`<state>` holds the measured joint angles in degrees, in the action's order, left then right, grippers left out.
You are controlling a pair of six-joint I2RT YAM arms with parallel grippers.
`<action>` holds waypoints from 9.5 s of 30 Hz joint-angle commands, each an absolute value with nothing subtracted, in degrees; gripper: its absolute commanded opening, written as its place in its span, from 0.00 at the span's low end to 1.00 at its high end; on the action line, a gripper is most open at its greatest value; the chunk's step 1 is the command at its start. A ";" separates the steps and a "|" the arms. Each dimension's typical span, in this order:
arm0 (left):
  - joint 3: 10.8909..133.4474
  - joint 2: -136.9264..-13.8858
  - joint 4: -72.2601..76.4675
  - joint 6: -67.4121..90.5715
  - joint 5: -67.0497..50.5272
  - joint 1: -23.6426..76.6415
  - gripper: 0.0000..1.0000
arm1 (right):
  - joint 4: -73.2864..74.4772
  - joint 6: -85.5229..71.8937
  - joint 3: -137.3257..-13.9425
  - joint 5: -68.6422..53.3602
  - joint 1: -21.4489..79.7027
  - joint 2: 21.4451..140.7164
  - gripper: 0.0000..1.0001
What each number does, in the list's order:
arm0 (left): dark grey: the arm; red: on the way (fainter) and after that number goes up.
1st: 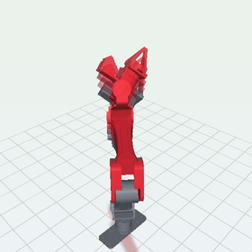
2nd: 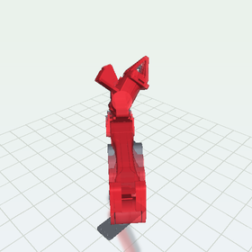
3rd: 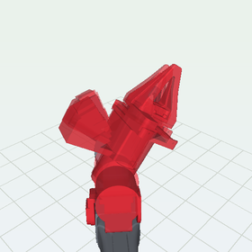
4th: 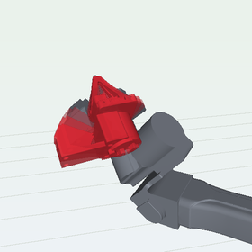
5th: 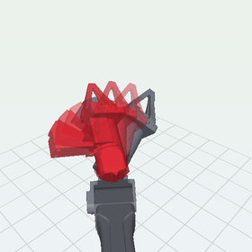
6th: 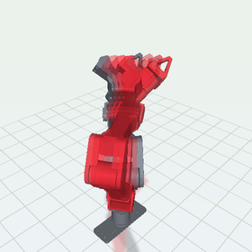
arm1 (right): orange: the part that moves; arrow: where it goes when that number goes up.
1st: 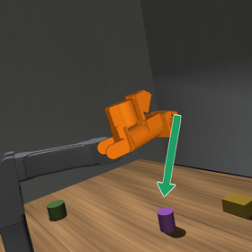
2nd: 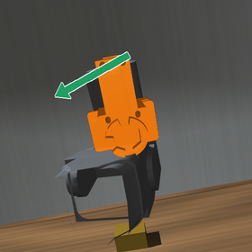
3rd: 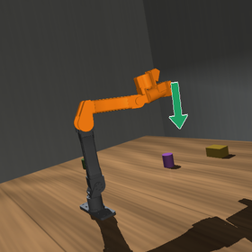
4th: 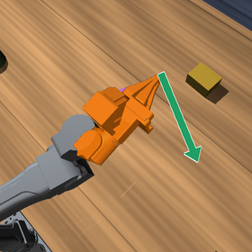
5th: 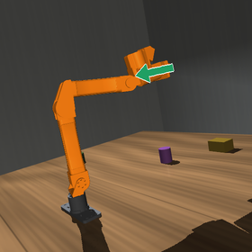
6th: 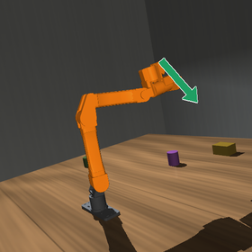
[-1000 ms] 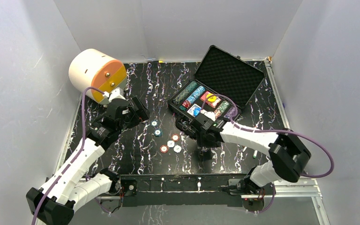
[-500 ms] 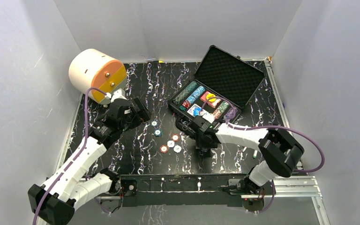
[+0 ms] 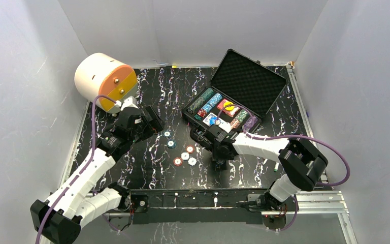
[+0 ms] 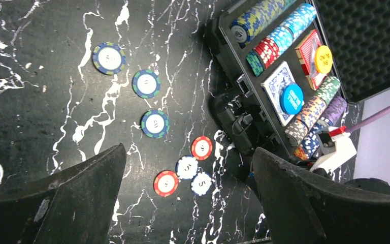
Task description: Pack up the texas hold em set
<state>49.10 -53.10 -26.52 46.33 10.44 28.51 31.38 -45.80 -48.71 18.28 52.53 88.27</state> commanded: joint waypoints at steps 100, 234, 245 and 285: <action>40.36 -60.56 39.74 54.05 -57.04 24.61 0.00 | -14.74 -43.48 -54.63 -37.46 37.15 67.63 0.48; 41.48 -57.99 -7.69 34.44 -17.32 24.35 0.79 | 31.88 2.83 -67.58 13.58 35.41 85.91 0.22; 44.23 -56.64 -16.43 37.39 -3.74 24.34 0.80 | 36.57 -10.41 -74.96 -4.38 35.84 83.80 0.39; 42.05 -49.58 -28.54 45.61 15.22 24.04 0.86 | 30.95 -27.64 -70.96 12.05 65.57 109.58 0.50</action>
<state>42.37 -50.04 -28.40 45.06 15.62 24.43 34.22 -27.81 -74.11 12.27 65.39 109.19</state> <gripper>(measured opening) 0.852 0.517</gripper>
